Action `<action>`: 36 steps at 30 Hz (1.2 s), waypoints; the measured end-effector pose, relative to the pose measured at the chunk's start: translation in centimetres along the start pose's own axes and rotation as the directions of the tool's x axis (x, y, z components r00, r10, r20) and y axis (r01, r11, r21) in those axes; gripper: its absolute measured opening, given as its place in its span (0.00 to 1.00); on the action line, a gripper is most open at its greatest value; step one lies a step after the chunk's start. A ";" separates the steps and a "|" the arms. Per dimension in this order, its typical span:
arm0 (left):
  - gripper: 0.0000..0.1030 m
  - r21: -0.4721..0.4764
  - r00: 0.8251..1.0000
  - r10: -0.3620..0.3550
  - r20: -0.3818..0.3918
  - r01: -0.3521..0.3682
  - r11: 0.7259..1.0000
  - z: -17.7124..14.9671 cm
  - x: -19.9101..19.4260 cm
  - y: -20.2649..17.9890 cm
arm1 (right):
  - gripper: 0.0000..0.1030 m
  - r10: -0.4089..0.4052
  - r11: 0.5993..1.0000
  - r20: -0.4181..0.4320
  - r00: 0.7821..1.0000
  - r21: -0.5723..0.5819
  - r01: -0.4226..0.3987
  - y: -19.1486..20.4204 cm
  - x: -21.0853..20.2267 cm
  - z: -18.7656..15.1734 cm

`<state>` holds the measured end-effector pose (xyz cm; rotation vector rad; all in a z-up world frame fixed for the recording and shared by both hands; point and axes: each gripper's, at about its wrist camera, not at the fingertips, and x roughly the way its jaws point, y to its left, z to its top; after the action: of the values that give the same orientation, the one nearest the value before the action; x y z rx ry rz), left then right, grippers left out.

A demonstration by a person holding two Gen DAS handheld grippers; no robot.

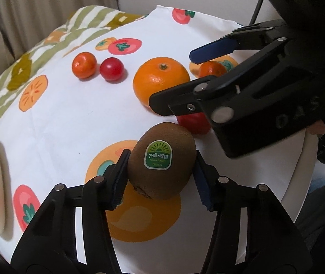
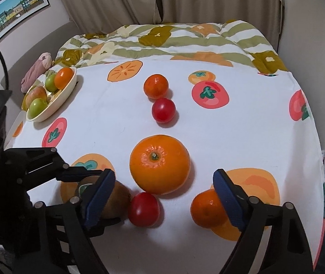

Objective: Organize fruits
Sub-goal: 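Close the left gripper on the kiwi while the right gripper grasps the large orange, then carry the kiwi and the orange over the duck bowl with both grippers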

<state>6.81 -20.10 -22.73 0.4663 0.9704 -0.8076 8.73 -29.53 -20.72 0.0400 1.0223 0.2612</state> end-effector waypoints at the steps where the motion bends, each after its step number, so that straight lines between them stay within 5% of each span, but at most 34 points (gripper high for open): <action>1: 0.55 -0.005 1.000 0.002 -0.001 -0.002 1.000 -0.1 0.0 0.1 | 0.79 0.006 1.000 -0.005 1.000 0.003 -0.006 0.0 0.3 0.1; 16: 0.54 -0.079 0.999 0.036 -0.013 -0.037 0.996 -0.8 -0.6 2.3 | 0.55 -0.012 0.999 -0.038 0.999 -0.052 0.010 0.8 2.2 0.8; 36: 0.54 -0.256 0.990 0.129 0.063 -0.109 0.960 -1.8 -7.7 9.1 | 0.54 0.034 0.995 -0.008 0.999 -0.089 -0.034 5.1 0.7 4.3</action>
<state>10.50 -10.22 -16.98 0.2673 0.9471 -0.5798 11.73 -24.00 -18.23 -0.0246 1.0159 0.3382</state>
